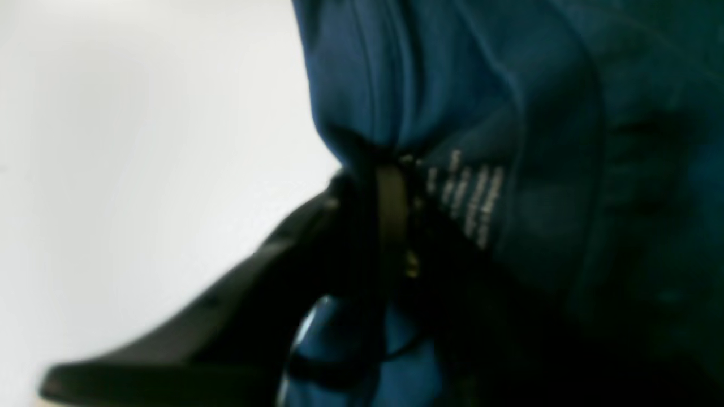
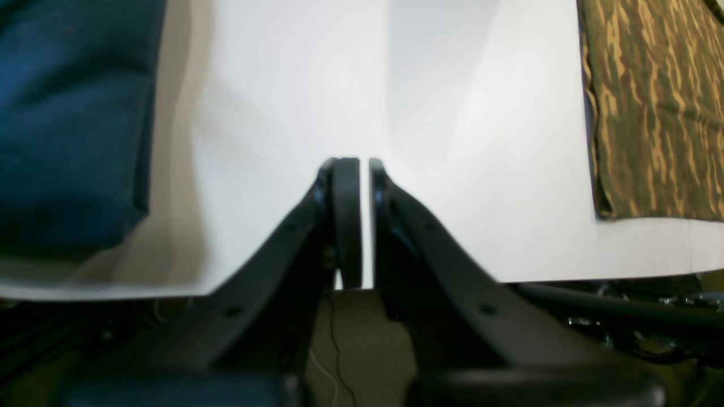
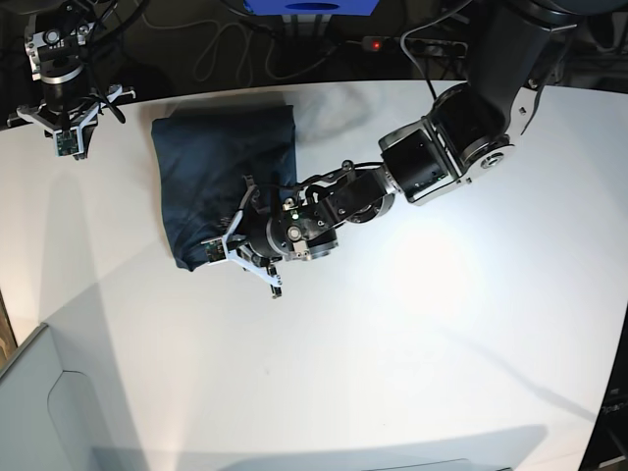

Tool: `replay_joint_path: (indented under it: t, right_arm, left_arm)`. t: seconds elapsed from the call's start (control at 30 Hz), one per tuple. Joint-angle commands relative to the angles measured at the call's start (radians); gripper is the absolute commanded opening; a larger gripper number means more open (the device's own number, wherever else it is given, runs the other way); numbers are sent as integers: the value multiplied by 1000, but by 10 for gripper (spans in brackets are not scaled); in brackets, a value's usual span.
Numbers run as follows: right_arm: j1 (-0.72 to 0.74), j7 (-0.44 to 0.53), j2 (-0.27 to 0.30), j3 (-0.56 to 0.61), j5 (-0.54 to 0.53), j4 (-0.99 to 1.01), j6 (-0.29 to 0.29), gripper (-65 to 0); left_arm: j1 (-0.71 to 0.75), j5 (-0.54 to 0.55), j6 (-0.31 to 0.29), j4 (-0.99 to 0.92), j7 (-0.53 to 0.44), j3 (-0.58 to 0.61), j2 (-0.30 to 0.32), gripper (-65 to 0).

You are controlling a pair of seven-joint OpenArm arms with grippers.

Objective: Fold the T-shirt properly
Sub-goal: 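Grasp the bundle with the left gripper and drag it toward the right gripper, then release the bundle and pull the left gripper away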

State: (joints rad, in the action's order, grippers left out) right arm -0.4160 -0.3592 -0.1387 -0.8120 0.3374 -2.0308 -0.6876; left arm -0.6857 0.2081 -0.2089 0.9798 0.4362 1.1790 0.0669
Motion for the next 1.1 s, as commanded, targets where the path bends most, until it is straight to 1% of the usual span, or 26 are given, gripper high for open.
replay_joint_path:
  t: [0.0,0.07,0.1,0.13,0.17,0.27,0.33,0.53,0.63,0.77,0.87,0.9,0.97,1.07]
  right_arm:
    - [-1,24,3,-2,-13,-18,-11,-649]
    - [-1,24,3,1,-14,-18,-11,-649]
    - [-1,24,3,15,-14,-18,-11,-649]
    - [-2,24,1,27,-14,-18,-11,-649]
    - [-5,24,1,36,-13,-18,-11,-649]
    - [-17,24,1,67,-13,-18,-11,-649]
    - [-27,24,1,85,-13,-18,-11,-649]
    - [-77,24,-18,234,-14,-20,-11,-650]
    - [-114,27,-18,322,-14,-32,-11,-650]
    - [-140,29,-18,423,-14,-28,-11,-650]
    - [-142,30,-18,464,-14,-1,-11,-650]
    - [-139,33,-18,474,-14,14,-11,-650]
    - [-134,33,-17,480,-14,49,-11,-650]
    - [-122,35,-16,481,-14,91,-11,-650]
  left_arm:
    - [-19,-12,-8,0,63,-1,7,-462]
    - [-19,-12,-10,3,63,-1,7,-371]
    - [-21,-12,-10,18,62,-1,9,-338]
    - [-21,-12,-7,40,60,-1,20,-316]
    - [-22,-12,-5,60,59,-3,38,-308]
    - [-41,-12,-2,150,57,-4,72,-309]
    - [-41,-12,-2,193,62,-34,93,-309]
    - [-19,-14,-2,307,66,-205,147,-309]
    - [14,-14,-2,399,66,-310,201,-309]
    - [126,-14,-2,538,66,-508,287,-309]
    - [251,-14,-2,618,66,-706,342,-309]
    - [306,-14,-2,638,66,-788,353,-309]
    - [413,-12,-2,667,66,-960,359,-309]
    - [555,-5,-4,689,63,-1217,337,-309]
